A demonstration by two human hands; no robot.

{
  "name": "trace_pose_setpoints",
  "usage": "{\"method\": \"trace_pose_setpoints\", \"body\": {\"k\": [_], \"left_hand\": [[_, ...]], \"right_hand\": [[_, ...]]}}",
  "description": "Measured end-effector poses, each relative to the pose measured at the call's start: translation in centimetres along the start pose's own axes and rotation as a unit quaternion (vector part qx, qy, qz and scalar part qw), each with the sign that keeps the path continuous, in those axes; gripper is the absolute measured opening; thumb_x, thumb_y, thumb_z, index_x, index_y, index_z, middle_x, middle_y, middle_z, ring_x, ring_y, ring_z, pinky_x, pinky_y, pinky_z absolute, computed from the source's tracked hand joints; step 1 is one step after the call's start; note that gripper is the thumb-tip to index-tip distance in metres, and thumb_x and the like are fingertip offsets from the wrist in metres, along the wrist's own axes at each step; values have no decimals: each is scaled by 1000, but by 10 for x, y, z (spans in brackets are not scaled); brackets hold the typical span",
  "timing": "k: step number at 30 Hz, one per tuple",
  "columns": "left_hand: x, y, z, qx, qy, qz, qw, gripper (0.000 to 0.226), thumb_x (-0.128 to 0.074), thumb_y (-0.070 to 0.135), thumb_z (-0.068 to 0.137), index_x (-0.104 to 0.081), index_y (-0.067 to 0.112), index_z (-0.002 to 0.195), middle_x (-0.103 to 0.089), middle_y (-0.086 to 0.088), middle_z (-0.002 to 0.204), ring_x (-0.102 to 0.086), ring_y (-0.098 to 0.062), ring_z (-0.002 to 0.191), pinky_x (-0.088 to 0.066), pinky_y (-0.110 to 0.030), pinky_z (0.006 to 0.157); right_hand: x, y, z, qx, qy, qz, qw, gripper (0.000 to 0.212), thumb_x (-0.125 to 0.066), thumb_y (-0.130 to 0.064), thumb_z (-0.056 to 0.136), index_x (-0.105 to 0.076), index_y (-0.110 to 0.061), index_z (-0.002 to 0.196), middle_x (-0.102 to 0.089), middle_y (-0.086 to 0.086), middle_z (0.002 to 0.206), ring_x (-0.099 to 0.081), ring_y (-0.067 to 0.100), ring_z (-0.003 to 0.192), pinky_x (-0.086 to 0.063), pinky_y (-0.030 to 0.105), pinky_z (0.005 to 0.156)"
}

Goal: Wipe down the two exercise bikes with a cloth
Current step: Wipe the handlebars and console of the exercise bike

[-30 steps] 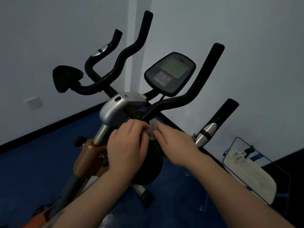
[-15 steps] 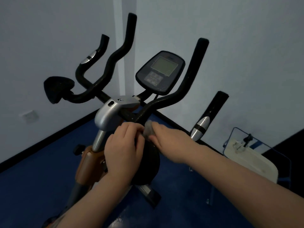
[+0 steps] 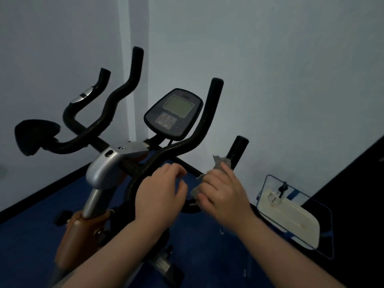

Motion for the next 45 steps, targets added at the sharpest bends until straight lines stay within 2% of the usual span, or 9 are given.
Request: {"method": "trace_pose_setpoints", "body": {"k": [7,16,19,22,29,32,35,42,45], "left_hand": [[1,-4,-3,35,-4,-11,999,8,-59,30,82,-59,34,89,-57,18,77,-52,0,61,-37,-14,53],[1,-9,-4,59,-10,-12,998,11,-57,31,82,-58,38,89,-59,18,78,-52,4,59,-32,-12,52],[0,-10,-3,62,-10,-8,998,11,-57,31,81,-58,38,90,-60,18,80,-52,3,59,-33,-13,53],[-1,-9,-3,62,-11,-1,998,11,-55,32,81,-58,37,89,-60,18,81,-52,2,59,-34,-13,54],[-1,-10,-3,68,8,2,998,9,-56,31,81,-58,36,88,-60,17,82,-51,-1,62,-38,-21,55],[-1,-12,-2,71,12,1,997,9,-54,32,81,-57,37,88,-60,18,82,-52,1,64,-36,-17,55],[-2,-13,-3,72,15,-4,997,9,-53,33,81,-56,38,89,-59,19,82,-52,5,66,-36,-15,57],[2,-11,-3,62,41,-7,997,9,-56,28,82,-58,34,89,-61,17,84,-51,3,66,-34,-10,59],[8,-11,-6,64,74,-34,995,11,-57,23,81,-59,31,88,-60,16,84,-52,3,69,-36,-11,60]], "right_hand": [[0,35,-2,-125,120,62,983,22,-50,-18,89,-68,-9,80,-65,3,89,-56,20,103,-19,44,115],[35,83,53,201,40,-168,964,25,-54,-27,86,-65,-13,67,-63,4,70,-63,25,74,-47,35,90],[36,104,63,111,19,-92,989,27,-54,-27,87,-63,-9,68,-62,7,72,-58,25,64,-46,30,53],[35,113,53,-85,109,39,990,33,-46,-27,94,-65,-6,79,-62,8,74,-58,25,63,-47,34,53],[17,99,18,-443,338,218,801,31,-36,-28,101,-62,-10,104,-64,2,100,-59,12,90,-48,26,76],[12,81,12,-369,329,244,834,30,-39,-24,101,-62,-11,117,-50,1,140,-43,13,131,-38,23,107],[3,62,-3,-285,244,228,898,28,-42,-21,100,-65,-9,109,-38,-2,150,-23,19,144,-32,50,112],[13,-7,-25,-35,95,139,985,30,-46,-25,99,-73,-13,96,-72,0,108,-58,16,118,-42,42,102],[24,-12,-8,-53,21,140,988,30,-43,-31,96,-71,-24,88,-74,-9,87,-66,12,93,-50,35,79]]}}
Point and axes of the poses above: each hand's wrist, its own z-axis towards the middle knuckle, its own x-axis out of the back of the hand, y = z × x, the point moved 7 cm from there along z, towards the middle knuckle
